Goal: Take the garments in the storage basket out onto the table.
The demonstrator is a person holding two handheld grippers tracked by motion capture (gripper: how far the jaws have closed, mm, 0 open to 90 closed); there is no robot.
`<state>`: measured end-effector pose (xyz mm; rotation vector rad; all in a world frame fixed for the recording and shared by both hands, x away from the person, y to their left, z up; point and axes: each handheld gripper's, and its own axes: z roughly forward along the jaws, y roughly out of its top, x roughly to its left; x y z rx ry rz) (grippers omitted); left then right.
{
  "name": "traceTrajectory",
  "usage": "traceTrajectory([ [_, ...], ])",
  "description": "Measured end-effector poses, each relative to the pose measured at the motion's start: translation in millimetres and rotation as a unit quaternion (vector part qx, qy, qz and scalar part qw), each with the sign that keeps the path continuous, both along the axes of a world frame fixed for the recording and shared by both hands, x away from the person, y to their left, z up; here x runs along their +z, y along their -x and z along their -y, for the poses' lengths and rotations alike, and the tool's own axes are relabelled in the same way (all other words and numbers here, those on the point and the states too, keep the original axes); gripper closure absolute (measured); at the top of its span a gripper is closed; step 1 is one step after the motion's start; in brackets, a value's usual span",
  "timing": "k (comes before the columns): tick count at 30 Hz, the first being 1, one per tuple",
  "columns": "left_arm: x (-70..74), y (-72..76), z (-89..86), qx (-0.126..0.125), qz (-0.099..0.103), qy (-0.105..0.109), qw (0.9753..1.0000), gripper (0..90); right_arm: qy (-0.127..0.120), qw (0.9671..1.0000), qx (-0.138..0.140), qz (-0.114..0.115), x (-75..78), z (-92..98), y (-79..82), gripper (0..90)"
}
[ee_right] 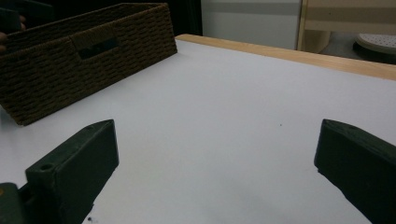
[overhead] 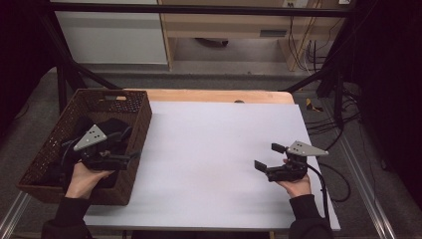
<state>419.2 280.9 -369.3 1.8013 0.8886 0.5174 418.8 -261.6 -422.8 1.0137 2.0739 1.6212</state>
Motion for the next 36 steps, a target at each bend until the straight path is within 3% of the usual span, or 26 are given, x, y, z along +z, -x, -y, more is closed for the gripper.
traceTrajectory([
  [9, 9.1, 1.6, -24.1, 0.043, 0.009, 0.003, 0.999, 1.3, 0.003, 1.0, -0.002, -0.001, -0.4, -0.4, -0.4, 0.4],
  [21, 11.6, -2.4, -57.9, 0.103, -0.001, -0.008, 0.9946, 1.3, 0.004, 1.0, -0.002, -0.003, -0.9, -0.7, -0.3, 0.4],
  [28, 8.7, -9.6, -77.4, 0.131, -0.01, -0.046, 0.9903, 1.3, 0.009, 0.9999, -0.001, -0.006, -2.2, -1.9, -0.9, 0.4],
  [32, 5.7, -14.5, -83.5, 0.12, -0.01, -0.061, 0.9908, 1.7, 0.009, 0.9999, -0.001, -0.006, -2.5, -2.5, -0.9, 0.4],
  [36, 2.6, -21.1, -85.8, 0.126, -0.022, -0.079, 0.9886, 1.7, 0.01, 0.9999, -0.002, -0.007, -2.7, -2.5, -0.9, 0.4],
])
